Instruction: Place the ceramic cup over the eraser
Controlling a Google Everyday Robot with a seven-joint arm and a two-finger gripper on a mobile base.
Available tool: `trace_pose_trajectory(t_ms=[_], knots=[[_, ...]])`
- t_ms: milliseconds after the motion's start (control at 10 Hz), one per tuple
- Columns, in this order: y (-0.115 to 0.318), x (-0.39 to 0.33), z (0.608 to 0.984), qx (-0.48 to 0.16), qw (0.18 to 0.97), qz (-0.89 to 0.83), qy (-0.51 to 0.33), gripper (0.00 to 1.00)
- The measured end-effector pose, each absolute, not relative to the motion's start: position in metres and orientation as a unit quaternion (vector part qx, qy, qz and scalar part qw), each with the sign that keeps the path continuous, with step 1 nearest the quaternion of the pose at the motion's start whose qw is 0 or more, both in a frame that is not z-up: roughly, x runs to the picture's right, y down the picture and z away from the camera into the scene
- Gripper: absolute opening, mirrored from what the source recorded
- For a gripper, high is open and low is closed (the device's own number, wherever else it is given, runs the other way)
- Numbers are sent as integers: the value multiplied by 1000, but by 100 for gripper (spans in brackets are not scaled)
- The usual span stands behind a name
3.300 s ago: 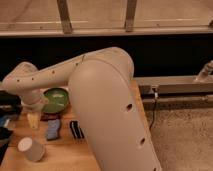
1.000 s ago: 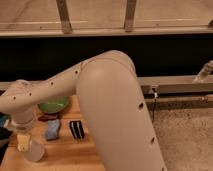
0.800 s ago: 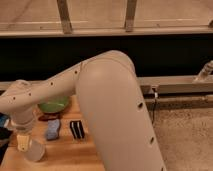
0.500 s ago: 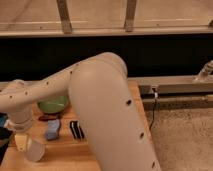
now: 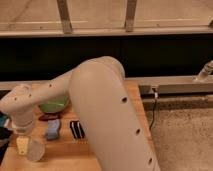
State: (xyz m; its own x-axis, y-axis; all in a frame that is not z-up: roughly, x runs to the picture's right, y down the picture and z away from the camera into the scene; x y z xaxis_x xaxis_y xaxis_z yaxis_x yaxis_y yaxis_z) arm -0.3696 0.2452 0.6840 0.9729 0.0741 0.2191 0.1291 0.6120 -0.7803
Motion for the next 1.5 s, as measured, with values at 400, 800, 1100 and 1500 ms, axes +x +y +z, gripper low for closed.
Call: trace_pose_trajectory(t_ms=[400,800,1100,1500], knots=[[260,-373,676,-443,888,-16,-124,80],[274,-385,677,-452,882,-25,-131,80],[284,-382,685,-458,881,-24,-116,76],[290,-370,686,-454,886,-17,-98,37]])
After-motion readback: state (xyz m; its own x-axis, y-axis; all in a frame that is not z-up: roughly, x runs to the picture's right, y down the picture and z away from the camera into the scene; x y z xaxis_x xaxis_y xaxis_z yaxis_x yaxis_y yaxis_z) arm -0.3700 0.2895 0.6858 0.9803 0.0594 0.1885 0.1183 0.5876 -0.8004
